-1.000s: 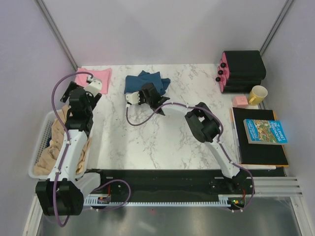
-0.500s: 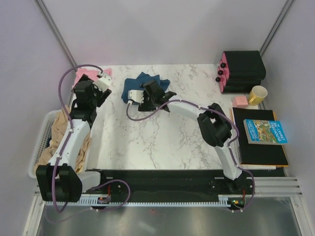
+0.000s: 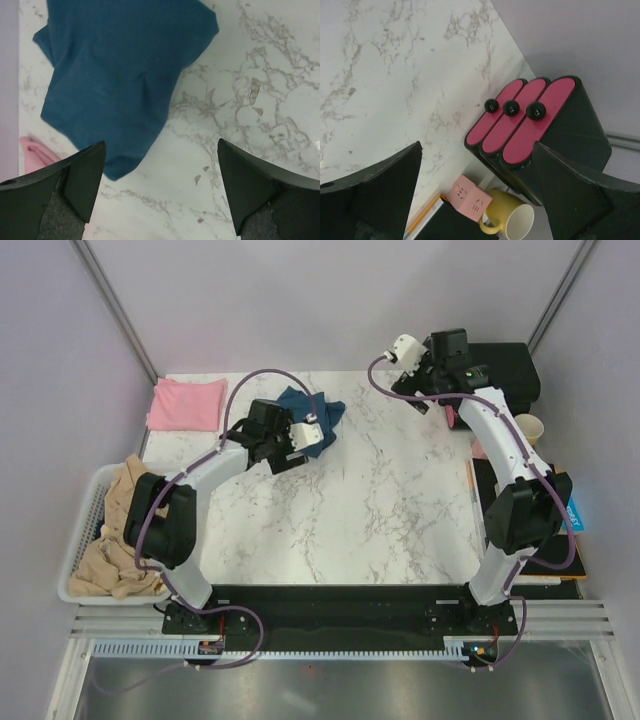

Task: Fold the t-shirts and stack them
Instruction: Neatly place the folded tshirt to the corner

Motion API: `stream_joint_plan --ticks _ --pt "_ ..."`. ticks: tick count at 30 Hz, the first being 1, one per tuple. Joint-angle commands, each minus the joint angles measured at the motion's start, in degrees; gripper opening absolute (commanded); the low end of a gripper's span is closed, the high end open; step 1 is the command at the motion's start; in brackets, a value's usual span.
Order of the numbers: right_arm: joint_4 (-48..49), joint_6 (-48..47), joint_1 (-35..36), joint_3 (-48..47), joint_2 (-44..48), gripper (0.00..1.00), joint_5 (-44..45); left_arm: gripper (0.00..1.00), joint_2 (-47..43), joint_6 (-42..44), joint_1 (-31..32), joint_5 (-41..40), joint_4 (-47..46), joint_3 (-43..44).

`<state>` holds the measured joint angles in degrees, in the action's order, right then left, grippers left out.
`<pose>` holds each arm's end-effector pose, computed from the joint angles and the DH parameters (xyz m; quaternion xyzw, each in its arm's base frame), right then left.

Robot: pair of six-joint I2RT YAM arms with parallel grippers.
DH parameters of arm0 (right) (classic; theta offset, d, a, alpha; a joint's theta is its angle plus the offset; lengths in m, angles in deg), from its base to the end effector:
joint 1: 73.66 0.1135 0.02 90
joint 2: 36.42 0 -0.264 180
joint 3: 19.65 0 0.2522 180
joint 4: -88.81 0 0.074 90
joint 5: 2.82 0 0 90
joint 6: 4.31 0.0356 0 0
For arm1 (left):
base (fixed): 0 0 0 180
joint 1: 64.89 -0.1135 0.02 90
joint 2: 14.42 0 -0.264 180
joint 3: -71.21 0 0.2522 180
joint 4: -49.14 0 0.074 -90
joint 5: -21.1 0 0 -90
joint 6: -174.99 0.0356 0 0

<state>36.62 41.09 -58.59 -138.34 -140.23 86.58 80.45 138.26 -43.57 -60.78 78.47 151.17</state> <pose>0.3996 0.1080 0.3682 -0.4478 0.7762 -0.1086 0.4303 0.3376 -0.1372 0.2354 0.5787 0.7144 0.0440 0.3908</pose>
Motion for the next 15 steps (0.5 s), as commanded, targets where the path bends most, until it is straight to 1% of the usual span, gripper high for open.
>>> stream_joint_plan --ticks 1,7,11,15 --pt "-3.6 0.5 -2.8 2.1 4.0 0.98 0.2 1.00 7.9 1.8 1.4 2.3 1.3 8.8" --pt "-3.6 0.4 -4.6 3.5 6.5 0.98 0.2 1.00 15.2 1.3 1.7 0.2 1.3 15.5" --pt "-3.5 0.3 -4.8 3.4 6.9 0.98 0.1 1.00 18.6 2.9 1.9 0.3 1.8 16.4" --pt "-3.3 0.1 -4.8 2.4 6.5 0.98 0.0 1.00 20.3 7.4 2.3 -0.8 3.7 16.0"
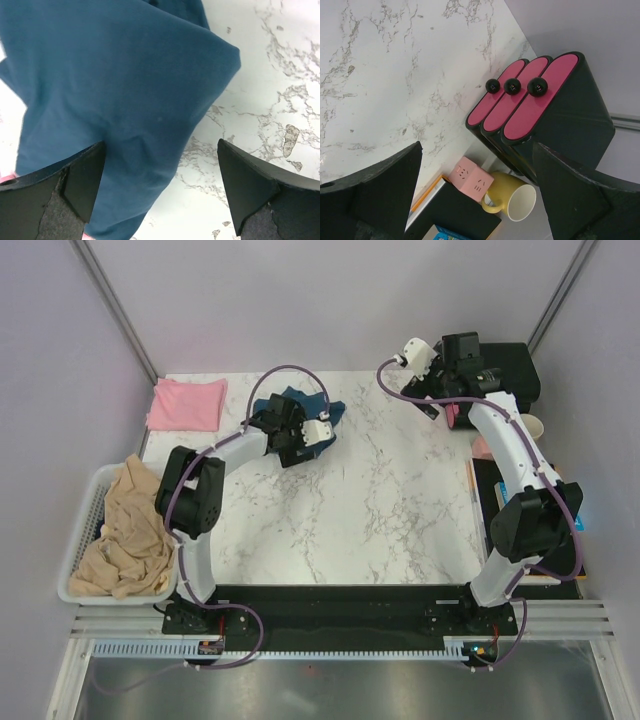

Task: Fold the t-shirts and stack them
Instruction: Neatly place the folded tshirt to the corner

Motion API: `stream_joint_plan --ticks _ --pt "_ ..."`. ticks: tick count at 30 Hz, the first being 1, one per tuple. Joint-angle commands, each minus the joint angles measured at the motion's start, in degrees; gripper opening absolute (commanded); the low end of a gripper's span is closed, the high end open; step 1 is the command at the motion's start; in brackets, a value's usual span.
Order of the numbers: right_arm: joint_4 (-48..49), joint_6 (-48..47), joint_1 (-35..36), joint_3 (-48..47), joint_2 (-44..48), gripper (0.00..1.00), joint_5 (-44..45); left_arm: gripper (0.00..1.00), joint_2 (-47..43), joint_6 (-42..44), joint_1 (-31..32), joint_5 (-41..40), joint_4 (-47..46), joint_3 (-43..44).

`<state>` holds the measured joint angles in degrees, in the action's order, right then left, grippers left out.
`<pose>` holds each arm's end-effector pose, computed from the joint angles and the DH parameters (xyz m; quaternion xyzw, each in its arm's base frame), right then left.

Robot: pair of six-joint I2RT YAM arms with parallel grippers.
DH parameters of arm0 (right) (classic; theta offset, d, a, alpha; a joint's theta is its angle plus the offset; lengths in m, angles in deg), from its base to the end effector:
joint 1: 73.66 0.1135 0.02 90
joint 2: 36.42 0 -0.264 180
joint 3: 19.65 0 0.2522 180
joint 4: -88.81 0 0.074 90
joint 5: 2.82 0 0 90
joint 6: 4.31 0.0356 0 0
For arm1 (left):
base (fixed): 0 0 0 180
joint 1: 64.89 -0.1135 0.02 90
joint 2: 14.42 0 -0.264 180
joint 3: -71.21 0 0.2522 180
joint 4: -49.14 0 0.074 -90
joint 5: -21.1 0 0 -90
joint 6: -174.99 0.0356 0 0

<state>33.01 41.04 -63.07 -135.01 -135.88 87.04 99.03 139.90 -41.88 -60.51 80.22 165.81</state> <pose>0.3834 0.0718 0.3727 -0.4205 0.8025 -0.1229 0.4052 0.3975 -0.1744 0.1906 0.6086 0.7128 0.0278 0.3474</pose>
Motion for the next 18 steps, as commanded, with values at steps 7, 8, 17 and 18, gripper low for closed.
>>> stream_joint_plan --ticks 7,8,17,18 --pt "0.3 1.2 -0.3 -3.9 0.8 0.98 -1.7 1.00 4.0 9.6 0.6 -3.0 1.8 1.6" --pt "0.3 1.4 -0.2 -4.0 0.8 0.98 -2.1 1.00 4.5 9.9 0.6 -3.4 1.7 2.1" --pt "0.5 1.8 -0.2 -6.4 0.1 0.98 -3.4 0.92 9.9 16.9 0.6 -4.4 1.8 6.7" --pt "0.5 1.9 -0.2 -6.8 -0.1 0.98 -3.5 0.90 10.4 18.0 0.6 -4.6 1.8 7.0"
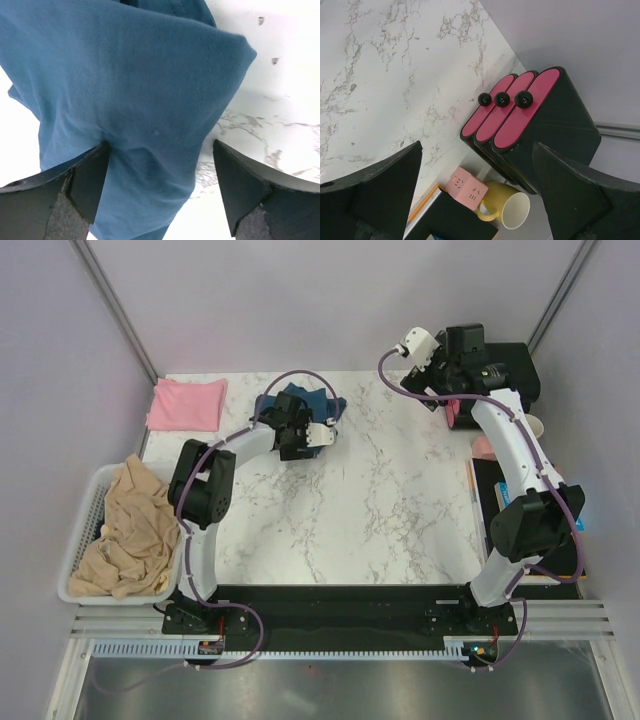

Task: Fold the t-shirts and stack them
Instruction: Neatly place the folded tshirt to the corner

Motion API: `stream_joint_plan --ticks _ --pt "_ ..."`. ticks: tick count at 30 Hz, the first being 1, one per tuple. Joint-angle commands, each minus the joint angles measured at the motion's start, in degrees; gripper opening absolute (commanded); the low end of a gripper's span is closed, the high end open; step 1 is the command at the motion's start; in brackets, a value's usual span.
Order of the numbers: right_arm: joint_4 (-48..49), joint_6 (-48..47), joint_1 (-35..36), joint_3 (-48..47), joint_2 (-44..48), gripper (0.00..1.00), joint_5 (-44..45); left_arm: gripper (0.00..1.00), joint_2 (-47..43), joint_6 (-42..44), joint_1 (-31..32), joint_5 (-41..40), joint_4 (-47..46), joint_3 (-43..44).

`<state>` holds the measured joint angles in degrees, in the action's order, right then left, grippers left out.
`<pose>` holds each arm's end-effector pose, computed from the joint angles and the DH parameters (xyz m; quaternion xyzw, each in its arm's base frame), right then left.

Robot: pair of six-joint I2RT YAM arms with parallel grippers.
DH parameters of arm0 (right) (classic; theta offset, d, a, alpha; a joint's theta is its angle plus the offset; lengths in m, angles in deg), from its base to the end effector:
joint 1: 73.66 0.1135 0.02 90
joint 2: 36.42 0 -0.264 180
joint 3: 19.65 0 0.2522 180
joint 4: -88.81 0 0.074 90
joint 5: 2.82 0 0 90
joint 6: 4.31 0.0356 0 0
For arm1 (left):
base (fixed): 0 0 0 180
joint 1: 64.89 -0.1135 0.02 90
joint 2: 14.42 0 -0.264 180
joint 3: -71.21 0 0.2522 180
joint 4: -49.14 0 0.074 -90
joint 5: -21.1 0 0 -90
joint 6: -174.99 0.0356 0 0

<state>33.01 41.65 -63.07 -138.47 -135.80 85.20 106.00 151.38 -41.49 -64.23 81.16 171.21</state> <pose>0.3822 0.0727 0.3929 -0.4164 0.7892 -0.1151 0.4365 0.4180 -0.1841 0.1664 0.6770 0.6609 0.0820 0.3134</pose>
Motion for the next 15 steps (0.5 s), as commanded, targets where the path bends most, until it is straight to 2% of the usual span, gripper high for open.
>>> stream_joint_plan --ticks 1,2,3,4,9,15 --pt "0.6 1.3 -0.2 -3.6 -0.2 0.98 -1.8 0.80 3.7 7.1 0.2 -1.1 0.9 1.7" --pt "0.5 1.5 -0.3 -3.8 -0.4 0.98 -1.9 0.70 4.2 7.4 0.2 -1.2 1.0 1.9" --pt "0.6 1.7 -0.2 -3.8 -0.4 0.98 -2.0 0.50 4.3 7.9 0.2 -1.3 1.0 2.0" --pt "0.6 1.7 -0.2 -3.8 -0.4 0.98 -2.0 0.03 4.5 7.9 0.2 -1.4 1.1 2.2" --pt "0.7 1.8 -0.2 -3.9 0.1 0.98 -2.2 0.02 4.9 5.2 0.2 -2.1 0.9 4.4" --pt "0.7 2.0 -0.2 -2.9 1.1 0.98 -2.1 0.02 2.9 -1.3 -0.6 -10.0 -10.3 7.7"
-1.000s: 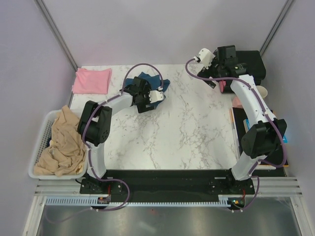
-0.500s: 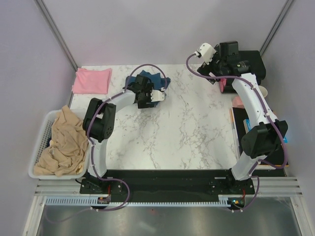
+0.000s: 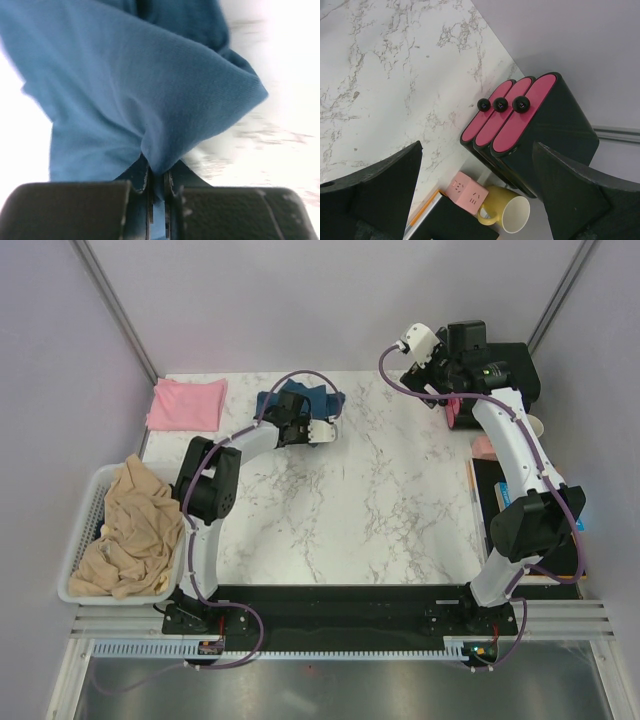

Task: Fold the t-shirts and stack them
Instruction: Neatly place the folded tshirt to the corner

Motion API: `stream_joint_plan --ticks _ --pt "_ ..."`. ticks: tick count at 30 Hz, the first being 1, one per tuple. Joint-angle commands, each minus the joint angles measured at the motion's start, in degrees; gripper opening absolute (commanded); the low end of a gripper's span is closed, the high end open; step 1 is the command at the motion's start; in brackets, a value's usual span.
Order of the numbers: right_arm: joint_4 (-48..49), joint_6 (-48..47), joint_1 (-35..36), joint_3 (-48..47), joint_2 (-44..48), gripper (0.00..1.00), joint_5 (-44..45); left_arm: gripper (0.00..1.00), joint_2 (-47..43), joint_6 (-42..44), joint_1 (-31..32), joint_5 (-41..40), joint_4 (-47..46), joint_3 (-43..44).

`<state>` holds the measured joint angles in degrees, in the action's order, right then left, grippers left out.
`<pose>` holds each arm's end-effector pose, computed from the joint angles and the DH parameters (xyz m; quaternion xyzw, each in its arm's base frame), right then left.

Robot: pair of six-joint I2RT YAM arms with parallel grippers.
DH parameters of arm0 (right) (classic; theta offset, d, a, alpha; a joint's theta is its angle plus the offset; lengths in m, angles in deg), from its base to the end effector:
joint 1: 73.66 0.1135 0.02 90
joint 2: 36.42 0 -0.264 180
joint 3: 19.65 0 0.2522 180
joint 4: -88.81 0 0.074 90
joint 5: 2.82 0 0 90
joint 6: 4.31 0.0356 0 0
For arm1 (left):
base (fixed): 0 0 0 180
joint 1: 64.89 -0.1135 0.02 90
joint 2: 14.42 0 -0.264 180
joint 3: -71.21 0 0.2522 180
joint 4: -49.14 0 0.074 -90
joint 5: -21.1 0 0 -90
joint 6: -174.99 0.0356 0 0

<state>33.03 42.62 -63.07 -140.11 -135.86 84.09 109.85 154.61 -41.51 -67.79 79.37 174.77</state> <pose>0.3817 0.0733 0.4019 -0.4109 0.7847 -0.1067 0.4516 0.4345 -0.1886 0.1574 0.6858 0.6464 0.1229 0.3110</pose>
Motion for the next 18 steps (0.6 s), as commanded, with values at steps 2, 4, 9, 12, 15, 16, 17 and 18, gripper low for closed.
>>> stream_joint_plan --ticks 2,4,9,12,15,16,17,18 --pt "0.9 1.0 -0.1 -0.8 1.4 0.98 -0.9 0.02 -1.6 -5.0 -1.0 -8.2 -11.2 6.3" --pt "1.0 1.0 -0.1 -0.4 1.6 0.98 -0.8 0.02 -2.3 -4.9 -2.1 -10.6 -12.7 7.8" --pt "1.1 1.1 -0.1 0.3 2.1 0.98 -0.9 0.02 -4.1 -0.7 -5.3 -14.0 -16.2 12.1" --pt "1.5 1.1 -0.1 1.7 3.0 0.98 -1.0 0.02 -5.5 3.5 -7.0 -15.7 -19.5 13.4" --pt "2.3 1.1 -0.1 3.2 4.0 0.98 -1.0 0.02 -7.2 8.1 -9.0 -17.0 -23.0 13.5" --pt "2.5 1.2 -0.1 3.5 4.3 0.98 -1.2 0.02 -7.6 9.0 -9.5 -17.0 -23.6 13.4" --pt "2.8 1.3 -0.1 3.9 4.5 0.98 -1.3 0.02 -8.0 11.2 -10.1 -17.0 -24.3 13.3" --pt "2.9 1.5 -0.2 4.6 5.0 0.98 -1.3 0.02 -8.6 12.4 -11.5 -17.0 -25.4 13.2"
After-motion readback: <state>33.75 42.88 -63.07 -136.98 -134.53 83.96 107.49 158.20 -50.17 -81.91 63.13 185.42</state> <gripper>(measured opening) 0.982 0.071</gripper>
